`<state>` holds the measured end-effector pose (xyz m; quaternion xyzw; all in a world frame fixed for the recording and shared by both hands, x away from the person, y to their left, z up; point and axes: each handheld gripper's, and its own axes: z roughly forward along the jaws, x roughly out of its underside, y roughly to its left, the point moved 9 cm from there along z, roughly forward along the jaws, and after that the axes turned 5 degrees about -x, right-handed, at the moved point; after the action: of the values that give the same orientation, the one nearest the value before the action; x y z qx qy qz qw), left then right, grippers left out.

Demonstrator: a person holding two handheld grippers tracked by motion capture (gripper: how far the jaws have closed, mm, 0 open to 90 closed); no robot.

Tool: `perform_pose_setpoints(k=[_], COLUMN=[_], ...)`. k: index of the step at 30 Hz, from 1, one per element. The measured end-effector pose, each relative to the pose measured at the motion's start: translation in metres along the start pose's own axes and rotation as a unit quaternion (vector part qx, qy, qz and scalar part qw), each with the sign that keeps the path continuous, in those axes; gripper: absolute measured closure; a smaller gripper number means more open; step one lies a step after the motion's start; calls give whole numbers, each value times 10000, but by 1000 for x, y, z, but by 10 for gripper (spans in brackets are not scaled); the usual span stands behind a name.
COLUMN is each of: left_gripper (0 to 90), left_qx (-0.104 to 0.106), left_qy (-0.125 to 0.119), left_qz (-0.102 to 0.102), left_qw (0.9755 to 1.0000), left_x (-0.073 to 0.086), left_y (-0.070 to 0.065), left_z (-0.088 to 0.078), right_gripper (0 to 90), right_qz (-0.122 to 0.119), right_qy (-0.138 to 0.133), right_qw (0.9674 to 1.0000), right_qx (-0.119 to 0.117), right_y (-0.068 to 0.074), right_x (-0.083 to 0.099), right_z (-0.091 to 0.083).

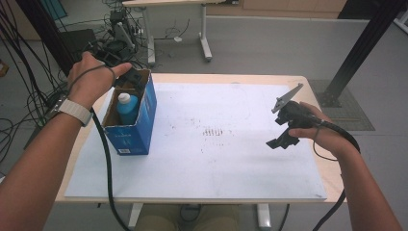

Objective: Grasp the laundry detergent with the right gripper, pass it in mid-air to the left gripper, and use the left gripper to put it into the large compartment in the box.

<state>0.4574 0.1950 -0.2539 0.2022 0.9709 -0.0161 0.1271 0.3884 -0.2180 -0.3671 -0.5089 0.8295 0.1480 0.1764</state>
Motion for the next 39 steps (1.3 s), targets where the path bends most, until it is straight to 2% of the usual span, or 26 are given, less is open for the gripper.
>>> perform_pose_setpoints(k=[3,8,11,16,19,24,30,33,39], left_gripper=[72,73,74,74,74,74,74,74,75], left_qx=[-7,62,141,248,326,433,493,549,597], left_qy=[-45,-258,-364,-440,-487,-496,-423,-424,-513], left_qz=[88,388,634,1084,1380,1944,2326,2572,2947], left_qw=[10000,9989,9972,9928,9887,9787,9704,9639,9523], left_x=[-1,-6,-8,-10,-13,-13,-14,-14,-13], left_y=[-3,-13,-22,-41,-54,-74,-89,-98,-114], left_z=[-5,-17,-25,-31,-31,-27,-21,-19,-10], right_gripper=[56,56,56,56,56,56,55,55,55], right_qz=[14,49,72,124,128,129,147,151,196], right_qy=[-6,8,2,-6,-11,-2,-10,0,-37], right_qw=[10000,10000,10000,9999,9999,9999,9999,9999,9998], right_qx=[2,-2,14,22,28,-2,23,24,37], right_y=[0,-1,-1,0,0,1,0,1,2], right_x=[0,2,2,1,0,-1,2,3,5], right_z=[0,-2,-3,-4,-5,-4,-6,-6,-7])
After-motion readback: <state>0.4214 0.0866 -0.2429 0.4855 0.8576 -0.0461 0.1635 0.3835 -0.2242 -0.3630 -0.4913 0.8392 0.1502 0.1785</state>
